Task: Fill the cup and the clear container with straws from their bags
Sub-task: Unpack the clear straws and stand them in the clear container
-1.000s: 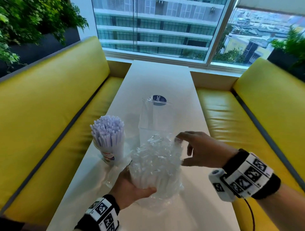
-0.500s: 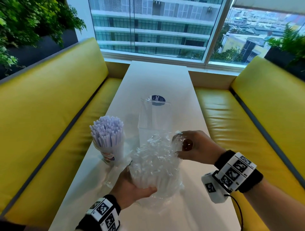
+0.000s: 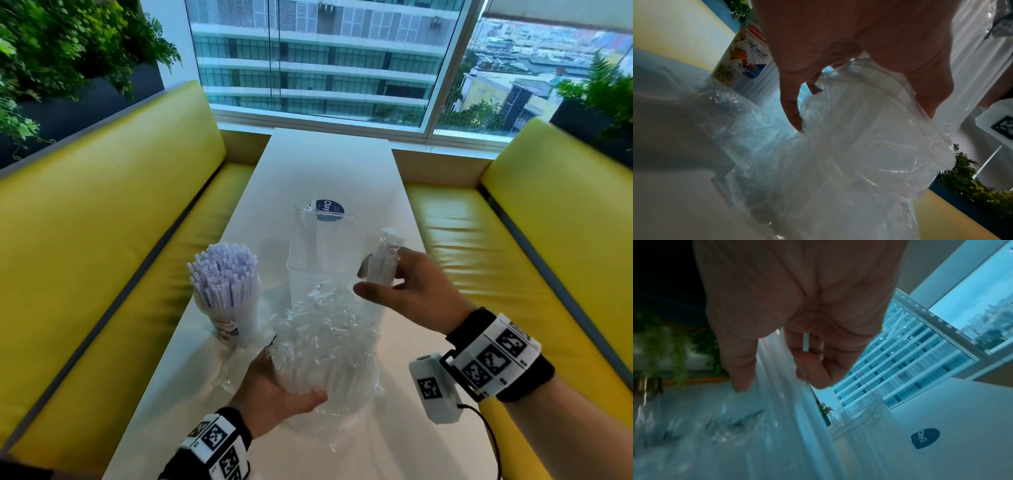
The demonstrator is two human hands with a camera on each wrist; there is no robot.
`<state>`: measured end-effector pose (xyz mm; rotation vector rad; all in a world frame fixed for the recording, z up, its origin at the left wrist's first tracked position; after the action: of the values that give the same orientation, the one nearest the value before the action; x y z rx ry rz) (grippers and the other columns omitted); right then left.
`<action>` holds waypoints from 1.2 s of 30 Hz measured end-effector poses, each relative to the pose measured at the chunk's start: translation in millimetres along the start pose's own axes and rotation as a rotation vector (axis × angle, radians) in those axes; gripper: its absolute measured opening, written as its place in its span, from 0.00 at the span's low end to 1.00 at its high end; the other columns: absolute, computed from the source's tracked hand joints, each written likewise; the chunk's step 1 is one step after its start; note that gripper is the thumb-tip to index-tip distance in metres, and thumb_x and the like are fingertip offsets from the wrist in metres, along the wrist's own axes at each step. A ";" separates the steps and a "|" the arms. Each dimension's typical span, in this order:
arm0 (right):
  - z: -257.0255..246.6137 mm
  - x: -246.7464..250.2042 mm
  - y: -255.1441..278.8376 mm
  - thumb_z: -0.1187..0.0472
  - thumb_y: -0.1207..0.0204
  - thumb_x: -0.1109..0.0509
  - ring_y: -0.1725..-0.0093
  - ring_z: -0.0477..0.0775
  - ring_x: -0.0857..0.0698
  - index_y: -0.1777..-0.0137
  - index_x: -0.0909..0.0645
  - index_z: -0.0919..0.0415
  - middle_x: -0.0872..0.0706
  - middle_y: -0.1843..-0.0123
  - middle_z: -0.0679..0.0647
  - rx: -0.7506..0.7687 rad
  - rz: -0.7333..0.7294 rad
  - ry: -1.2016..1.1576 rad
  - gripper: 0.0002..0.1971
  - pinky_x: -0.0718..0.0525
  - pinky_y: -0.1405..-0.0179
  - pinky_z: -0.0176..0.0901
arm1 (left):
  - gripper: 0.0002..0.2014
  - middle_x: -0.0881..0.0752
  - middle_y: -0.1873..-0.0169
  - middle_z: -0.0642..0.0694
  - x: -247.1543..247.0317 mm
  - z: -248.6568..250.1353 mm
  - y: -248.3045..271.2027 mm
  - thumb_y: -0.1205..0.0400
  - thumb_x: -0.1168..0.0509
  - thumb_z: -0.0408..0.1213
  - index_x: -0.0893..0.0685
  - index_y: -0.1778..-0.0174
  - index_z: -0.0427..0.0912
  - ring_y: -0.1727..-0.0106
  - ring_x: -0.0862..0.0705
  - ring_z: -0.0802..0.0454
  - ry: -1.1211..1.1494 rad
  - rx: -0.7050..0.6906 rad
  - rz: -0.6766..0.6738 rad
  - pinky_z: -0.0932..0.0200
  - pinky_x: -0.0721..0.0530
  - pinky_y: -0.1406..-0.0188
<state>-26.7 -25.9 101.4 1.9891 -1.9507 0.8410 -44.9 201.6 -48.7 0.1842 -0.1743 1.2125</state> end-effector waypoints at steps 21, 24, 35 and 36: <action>-130.1 108.6 -134.6 0.47 0.27 0.22 0.77 0.55 0.17 0.55 0.16 0.63 0.14 0.65 0.59 0.253 0.187 0.176 0.17 0.17 0.73 0.40 | 0.32 0.08 0.51 0.59 -0.3 1.0 -0.2 0.45 0.13 0.38 0.14 0.44 0.47 0.49 0.10 0.62 0.013 0.031 -0.018 0.71 0.15 0.54; -89.1 81.7 -166.1 0.42 0.30 0.21 0.76 0.52 0.14 0.58 0.14 0.60 0.12 0.69 0.57 0.135 0.098 0.262 0.20 0.15 0.69 0.41 | 0.31 0.09 0.51 0.62 -0.5 2.2 0.0 0.43 0.12 0.34 0.14 0.45 0.48 0.49 0.10 0.64 0.005 0.020 -0.004 0.75 0.17 0.54; -14.1 13.6 -140.5 0.56 0.21 0.26 0.70 0.44 0.12 0.32 0.17 0.55 0.13 0.39 0.48 -0.048 -0.249 0.633 0.17 0.11 0.60 0.40 | 0.33 0.10 0.49 0.64 -1.8 0.6 0.2 0.43 0.12 0.33 0.16 0.43 0.49 0.48 0.11 0.66 0.020 0.022 -0.002 0.78 0.19 0.53; -19.5 12.5 -130.8 0.60 0.21 0.28 0.71 0.40 0.13 0.38 0.14 0.53 0.11 0.48 0.43 -0.013 -0.274 0.626 0.12 0.11 0.60 0.37 | 0.33 0.10 0.49 0.64 -2.2 1.1 -0.2 0.43 0.12 0.33 0.16 0.43 0.49 0.48 0.11 0.66 0.024 0.021 -0.006 0.78 0.19 0.53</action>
<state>95.0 -14.5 153.5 1.6540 -1.2973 1.1863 -45.5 199.4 -48.1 0.1881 -0.1406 1.2105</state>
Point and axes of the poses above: each hand's wrist, its own y-axis away from the middle knuckle, its own x-axis out of the back of the hand, z = x × y, the point moved 5 cm from there along -y, towards the middle knuckle
